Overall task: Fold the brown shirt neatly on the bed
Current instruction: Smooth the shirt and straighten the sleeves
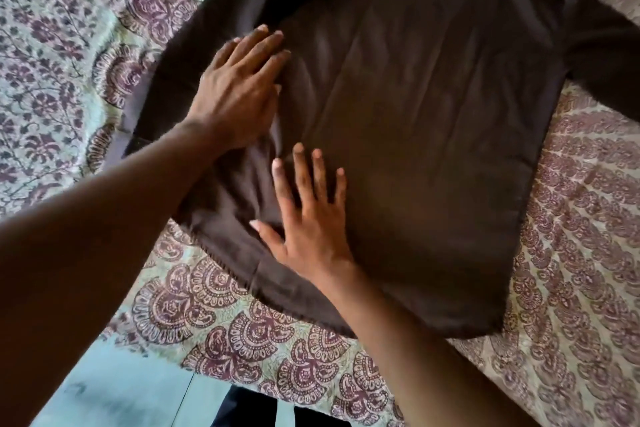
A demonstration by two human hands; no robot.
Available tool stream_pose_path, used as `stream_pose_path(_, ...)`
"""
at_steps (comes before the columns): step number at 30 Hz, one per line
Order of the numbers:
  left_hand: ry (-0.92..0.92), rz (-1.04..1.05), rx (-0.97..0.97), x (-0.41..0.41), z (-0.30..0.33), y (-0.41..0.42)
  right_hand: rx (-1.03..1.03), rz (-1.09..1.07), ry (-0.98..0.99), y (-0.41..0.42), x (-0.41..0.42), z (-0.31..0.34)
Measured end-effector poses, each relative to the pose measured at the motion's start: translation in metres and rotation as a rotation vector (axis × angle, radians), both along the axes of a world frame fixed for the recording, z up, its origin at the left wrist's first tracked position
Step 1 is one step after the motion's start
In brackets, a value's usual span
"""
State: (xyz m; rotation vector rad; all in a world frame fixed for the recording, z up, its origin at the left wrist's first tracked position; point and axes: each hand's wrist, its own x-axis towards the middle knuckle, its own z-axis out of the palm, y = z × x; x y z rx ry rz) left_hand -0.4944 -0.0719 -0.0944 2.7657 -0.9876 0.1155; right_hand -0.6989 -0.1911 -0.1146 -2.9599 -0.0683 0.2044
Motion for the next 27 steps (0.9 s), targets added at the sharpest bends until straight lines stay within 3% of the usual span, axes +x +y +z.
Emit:
stream_pose_path(4, 0.029, -0.042, 0.098, 0.028, 0.002, 0.003, 0.124, 0.357, 0.075, 0.032, -0.043, 0.006)
stream_pose_path(6, 0.045, -0.060, 0.125, 0.039, 0.006, 0.003, 0.178, 0.406, 0.029, 0.020, -0.033, 0.011)
stream_pose_path(9, 0.043, -0.117, 0.134, 0.061, 0.011, -0.005, 0.087, 0.030, -0.088, -0.024, 0.014, 0.020)
stream_pose_path(12, 0.018, -0.188, 0.121, 0.089, 0.008, -0.020, -0.081, -0.434, -0.004, -0.075, 0.076, 0.018)
stream_pose_path(14, 0.010, -0.221, 0.089, 0.105, 0.004, -0.029, -0.096, -0.488, 0.042, -0.080, 0.098, 0.009)
stream_pose_path(20, 0.090, -0.204, -0.080, 0.126, -0.005, -0.042, 0.139, 0.248, -0.011, -0.009, 0.061, 0.001)
stream_pose_path(22, 0.129, -0.156, -0.061, 0.126, -0.011, -0.041, 0.197, 0.381, -0.033, -0.012, 0.057, 0.002)
stream_pose_path(24, 0.143, -0.118, -0.021, 0.125, -0.018, -0.042, 0.234, 0.271, -0.125, -0.038, 0.077, 0.004)
stream_pose_path(27, 0.135, -0.093, 0.025, 0.128, -0.022, -0.043, 0.069, -0.156, -0.192, -0.108, 0.135, 0.004)
